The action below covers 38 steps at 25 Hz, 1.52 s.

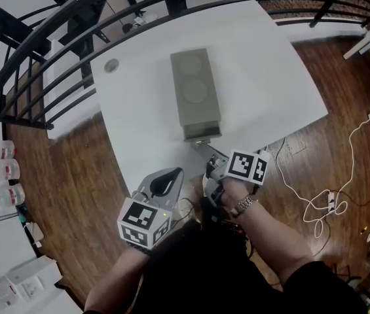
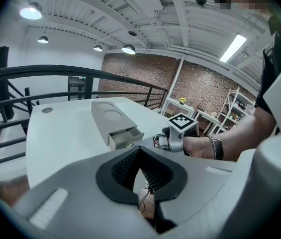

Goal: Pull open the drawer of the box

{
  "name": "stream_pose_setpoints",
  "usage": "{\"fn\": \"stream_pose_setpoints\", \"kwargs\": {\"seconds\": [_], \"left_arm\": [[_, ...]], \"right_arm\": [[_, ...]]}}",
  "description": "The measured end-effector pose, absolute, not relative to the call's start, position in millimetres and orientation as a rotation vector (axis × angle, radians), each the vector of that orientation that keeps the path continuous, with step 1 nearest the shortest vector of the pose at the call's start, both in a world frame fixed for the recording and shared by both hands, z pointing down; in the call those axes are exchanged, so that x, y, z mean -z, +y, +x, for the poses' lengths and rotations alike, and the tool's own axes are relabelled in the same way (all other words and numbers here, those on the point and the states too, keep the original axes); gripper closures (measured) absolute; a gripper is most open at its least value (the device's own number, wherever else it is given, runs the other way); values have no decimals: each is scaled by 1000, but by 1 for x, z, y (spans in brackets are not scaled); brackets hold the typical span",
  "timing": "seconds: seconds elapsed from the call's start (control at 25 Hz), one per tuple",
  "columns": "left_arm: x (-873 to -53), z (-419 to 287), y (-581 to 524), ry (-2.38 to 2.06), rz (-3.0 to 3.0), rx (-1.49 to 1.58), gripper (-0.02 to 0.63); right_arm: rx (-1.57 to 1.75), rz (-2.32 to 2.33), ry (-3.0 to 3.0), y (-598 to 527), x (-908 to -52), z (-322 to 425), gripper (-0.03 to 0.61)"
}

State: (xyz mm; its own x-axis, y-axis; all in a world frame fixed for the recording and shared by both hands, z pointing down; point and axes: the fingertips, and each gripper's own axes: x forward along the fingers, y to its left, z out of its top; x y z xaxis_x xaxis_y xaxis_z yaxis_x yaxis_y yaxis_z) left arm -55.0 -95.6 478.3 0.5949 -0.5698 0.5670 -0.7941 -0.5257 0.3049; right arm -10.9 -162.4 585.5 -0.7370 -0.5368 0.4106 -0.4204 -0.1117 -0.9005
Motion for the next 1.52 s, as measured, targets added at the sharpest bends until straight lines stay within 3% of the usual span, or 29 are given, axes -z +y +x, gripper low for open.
{"fn": "stream_pose_setpoints", "kwargs": {"seconds": [1.52], "left_arm": [[-465, -54, -40, -1024, 2377, -570, 603]], "right_arm": [[1979, -1150, 1985, -75, -590, 0, 557]]}}
